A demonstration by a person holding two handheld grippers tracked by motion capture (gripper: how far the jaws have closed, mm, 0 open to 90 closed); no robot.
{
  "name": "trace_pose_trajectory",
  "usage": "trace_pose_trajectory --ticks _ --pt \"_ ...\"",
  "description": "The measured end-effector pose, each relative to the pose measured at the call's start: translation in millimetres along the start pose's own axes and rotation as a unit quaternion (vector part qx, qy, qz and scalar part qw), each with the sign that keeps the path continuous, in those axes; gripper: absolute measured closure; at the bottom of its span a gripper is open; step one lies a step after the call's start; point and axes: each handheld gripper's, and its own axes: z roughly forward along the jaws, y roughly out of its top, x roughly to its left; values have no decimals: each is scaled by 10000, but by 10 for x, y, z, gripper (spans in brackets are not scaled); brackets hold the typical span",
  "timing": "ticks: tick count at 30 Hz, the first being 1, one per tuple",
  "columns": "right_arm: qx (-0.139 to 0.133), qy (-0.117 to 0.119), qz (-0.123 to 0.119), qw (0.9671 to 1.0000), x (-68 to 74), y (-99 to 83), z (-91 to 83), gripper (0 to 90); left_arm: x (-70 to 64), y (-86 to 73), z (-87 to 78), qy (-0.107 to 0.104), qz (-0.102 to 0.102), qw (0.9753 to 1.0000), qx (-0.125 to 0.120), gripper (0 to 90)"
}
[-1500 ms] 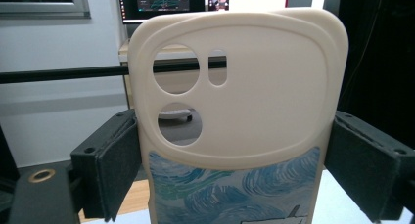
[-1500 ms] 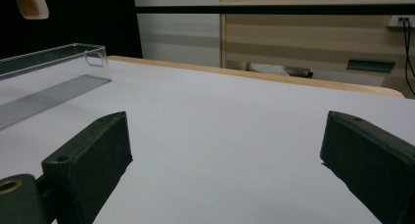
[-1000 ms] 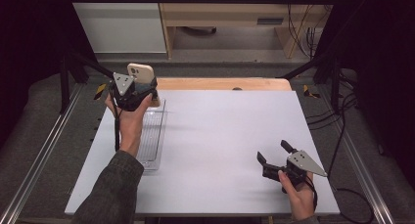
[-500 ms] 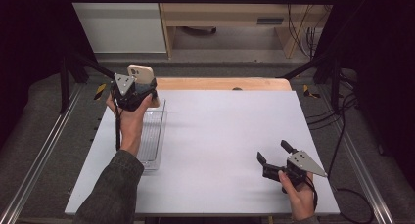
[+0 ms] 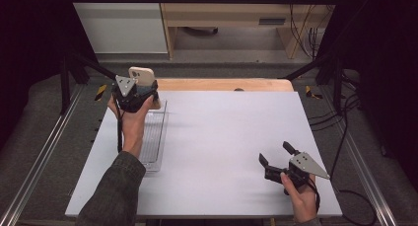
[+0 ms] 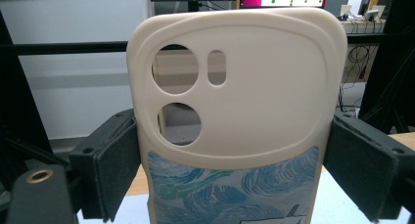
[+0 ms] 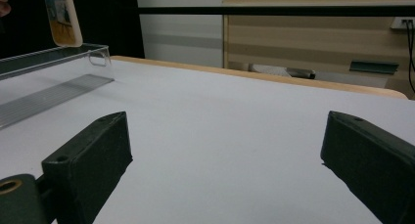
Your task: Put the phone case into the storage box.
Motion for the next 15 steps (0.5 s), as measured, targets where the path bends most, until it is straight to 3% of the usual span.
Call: trace_pose_trajectory --ticks 15 --pt "5 36 4 10000 21 -3 4 45 -27 -74 22 -6 40 10000 88 115"
